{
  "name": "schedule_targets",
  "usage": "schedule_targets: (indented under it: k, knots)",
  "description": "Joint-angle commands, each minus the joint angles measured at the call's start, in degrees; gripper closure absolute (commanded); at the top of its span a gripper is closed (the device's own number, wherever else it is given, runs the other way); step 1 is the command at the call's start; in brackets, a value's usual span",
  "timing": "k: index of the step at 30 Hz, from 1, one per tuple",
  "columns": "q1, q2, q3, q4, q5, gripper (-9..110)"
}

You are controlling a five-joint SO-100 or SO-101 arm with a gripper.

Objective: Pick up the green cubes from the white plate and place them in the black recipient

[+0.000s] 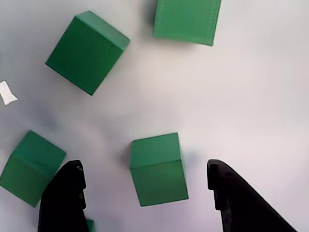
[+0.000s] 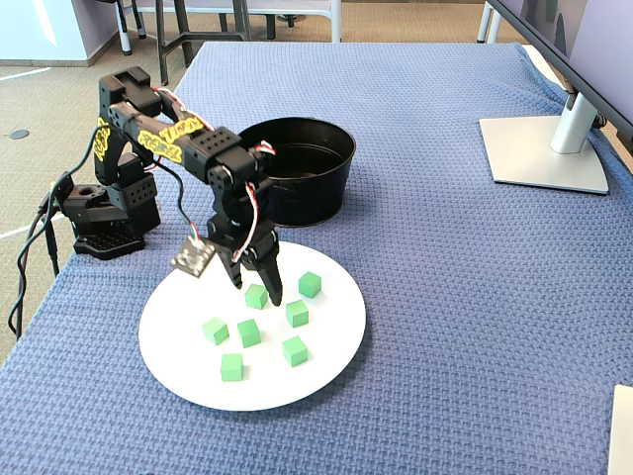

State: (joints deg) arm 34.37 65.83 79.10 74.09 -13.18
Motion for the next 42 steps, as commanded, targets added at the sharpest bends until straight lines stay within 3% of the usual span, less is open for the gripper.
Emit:
schedule_targets:
  k: [1, 12, 29, 30, 31, 32, 42]
  knots:
    - [-1.8, 0.1, -3.3, 2.0, -9.5, 75]
    - [-0.8, -1.1, -5.1, 1.9, -20.3, 80]
    - [0.6, -0.6, -3.4, -0.2, -22.8, 81]
    - [0.6, -0.6, -3.4, -0.2, -22.8, 83]
    - [0.6, -0.6, -3.4, -0.5, -22.3, 96]
    - [0.9, -0.4, -3.4, -1.1, -21.1, 102]
    - [0.7, 3.5, -0.4, -2.4, -19.8, 102]
